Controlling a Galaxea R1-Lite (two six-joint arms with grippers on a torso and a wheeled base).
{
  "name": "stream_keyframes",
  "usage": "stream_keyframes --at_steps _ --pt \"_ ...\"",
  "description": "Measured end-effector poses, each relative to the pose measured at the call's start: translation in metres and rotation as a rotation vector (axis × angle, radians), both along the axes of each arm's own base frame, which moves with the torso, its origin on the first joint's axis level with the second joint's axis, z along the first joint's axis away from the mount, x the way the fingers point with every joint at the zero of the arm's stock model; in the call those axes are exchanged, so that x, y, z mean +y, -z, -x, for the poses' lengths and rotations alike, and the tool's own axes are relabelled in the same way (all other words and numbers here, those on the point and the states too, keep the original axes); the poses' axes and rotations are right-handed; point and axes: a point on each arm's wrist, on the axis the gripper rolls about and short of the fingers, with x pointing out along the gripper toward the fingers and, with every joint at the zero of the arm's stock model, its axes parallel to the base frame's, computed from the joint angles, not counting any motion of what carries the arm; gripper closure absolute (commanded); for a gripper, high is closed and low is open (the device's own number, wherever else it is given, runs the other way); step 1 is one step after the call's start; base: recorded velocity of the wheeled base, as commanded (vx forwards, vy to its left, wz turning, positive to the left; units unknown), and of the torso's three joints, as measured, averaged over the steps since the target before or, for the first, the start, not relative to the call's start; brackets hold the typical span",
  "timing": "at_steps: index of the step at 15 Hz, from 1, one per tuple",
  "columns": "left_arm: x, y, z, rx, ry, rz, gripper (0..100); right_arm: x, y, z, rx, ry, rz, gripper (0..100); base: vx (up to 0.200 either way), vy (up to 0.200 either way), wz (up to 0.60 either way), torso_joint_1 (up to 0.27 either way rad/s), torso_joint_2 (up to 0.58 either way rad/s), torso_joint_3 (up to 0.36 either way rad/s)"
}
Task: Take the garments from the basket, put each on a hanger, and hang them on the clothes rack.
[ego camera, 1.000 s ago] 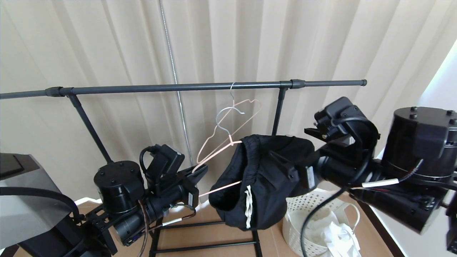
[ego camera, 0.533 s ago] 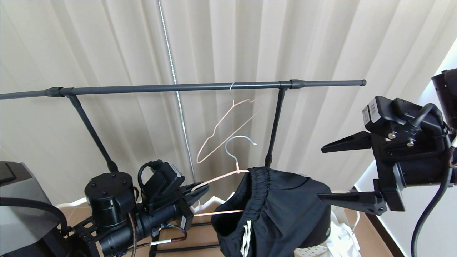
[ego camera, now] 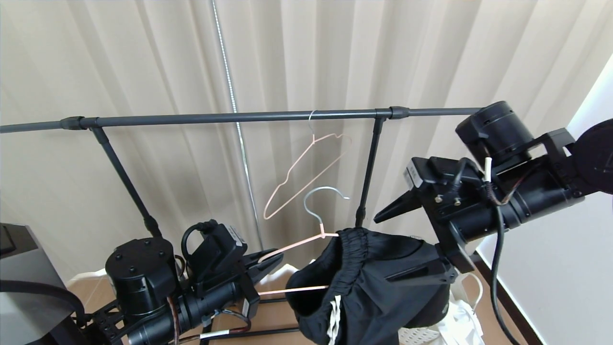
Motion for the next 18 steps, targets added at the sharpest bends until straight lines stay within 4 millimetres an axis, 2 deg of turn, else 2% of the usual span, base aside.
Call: stream_keyframes --at_steps 3,6,13,14,18 --pt "-0.001 0.0 0.001 -0.002 0.003 0.001 100 0.016 0.01 -0.013 -0.006 -0.004 -0.031 0 0.0 0.0 0.0 0.0 0.0 0.0" --pt "-0.001 -0.004 0.0 -0.029 0.002 0.021 100 0.026 0.018 -0.016 0.019 -0.015 -0.025 0 0.0 0.0 0.0 0.0 0.0 0.0" --pt "-0.001 -0.004 0.0 -0.032 0.002 0.022 100 0.027 0.024 -0.025 0.028 0.006 -0.022 0 0.0 0.0 0.0 0.0 0.0 0.0" --pt "-0.001 -0.004 0.0 -0.032 0.002 0.022 100 0.027 0.024 -0.026 0.029 0.007 -0.022 100 0.0 0.0 0.0 0.0 0.0 0.0" --pt "-0.001 -0.006 0.0 -0.041 0.0 0.028 100 0.027 0.025 -0.026 0.032 0.008 -0.02 100 0.0 0.0 0.0 0.0 0.0 0.0"
